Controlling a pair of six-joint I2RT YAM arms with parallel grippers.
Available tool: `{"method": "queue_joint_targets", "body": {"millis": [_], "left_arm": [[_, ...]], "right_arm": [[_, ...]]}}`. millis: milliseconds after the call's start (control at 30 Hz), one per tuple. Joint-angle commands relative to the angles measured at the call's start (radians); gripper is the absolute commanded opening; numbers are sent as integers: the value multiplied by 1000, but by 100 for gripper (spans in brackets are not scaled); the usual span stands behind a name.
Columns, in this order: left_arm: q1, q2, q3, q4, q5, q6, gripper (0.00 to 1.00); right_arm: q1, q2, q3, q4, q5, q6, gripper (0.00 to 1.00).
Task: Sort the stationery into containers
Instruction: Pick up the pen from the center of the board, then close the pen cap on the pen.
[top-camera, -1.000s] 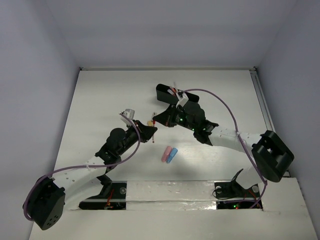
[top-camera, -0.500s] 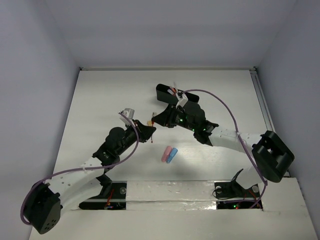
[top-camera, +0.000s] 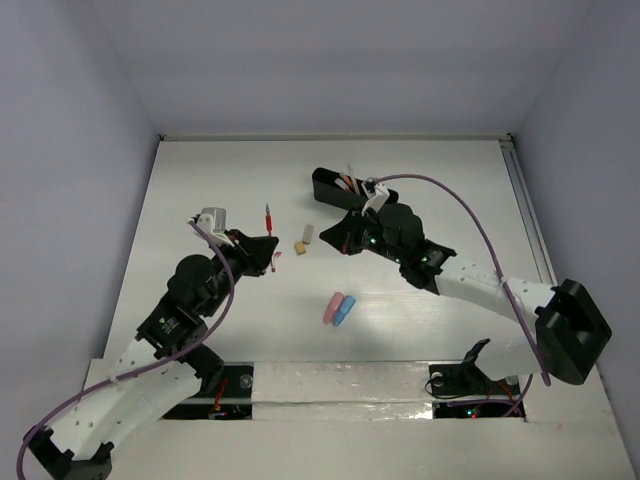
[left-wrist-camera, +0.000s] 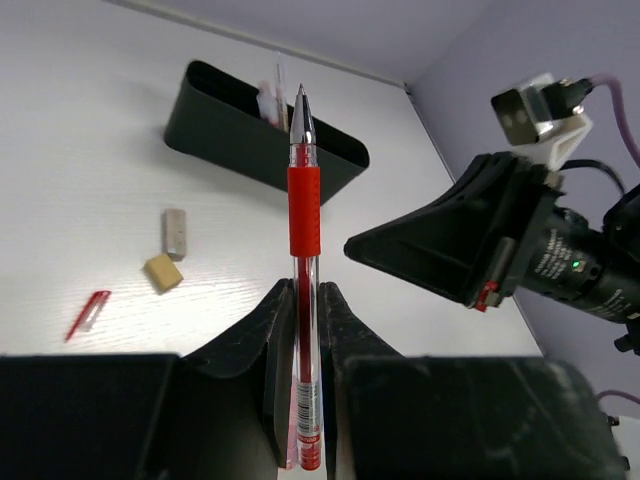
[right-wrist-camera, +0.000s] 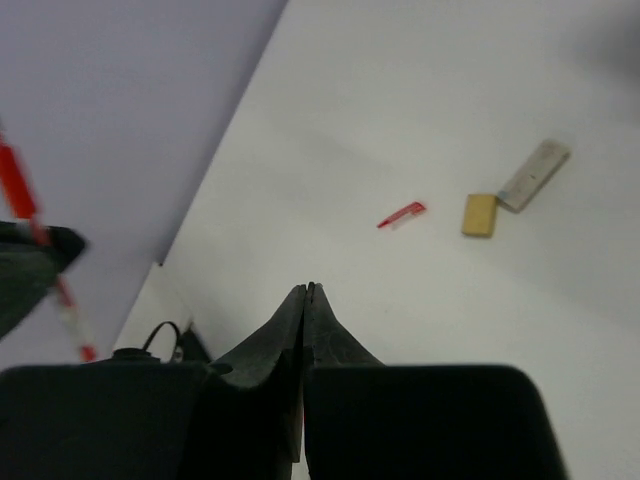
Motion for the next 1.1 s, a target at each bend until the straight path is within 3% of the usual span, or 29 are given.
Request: {"method": "queue_joint_targets", "body": {"millis": [0, 100, 367, 433, 467, 567, 1067], "left_arm": [[0, -45, 114, -129, -86, 67, 0], [0, -37, 192, -178, -115, 133, 0], [0, -45, 300, -206, -129, 227, 0], [0, -66, 288, -195, -146, 236, 0], [0, -73, 280, -188, -147, 235, 0], [0, -82, 245, -165, -137, 235, 0], [0, -105, 180, -122, -46, 245, 0]], "right_arm": [[-4, 37, 74, -137, 76, -93, 0], [7, 159, 134, -158, -10, -91, 0], [96, 489, 402, -265, 44, -96, 1], [109, 537, 449, -308, 97, -97, 15], [120, 560, 493, -323, 108, -99, 30], [131, 643, 556, -389, 134, -100, 52], [151, 864, 786, -494, 239, -90, 54]]}}
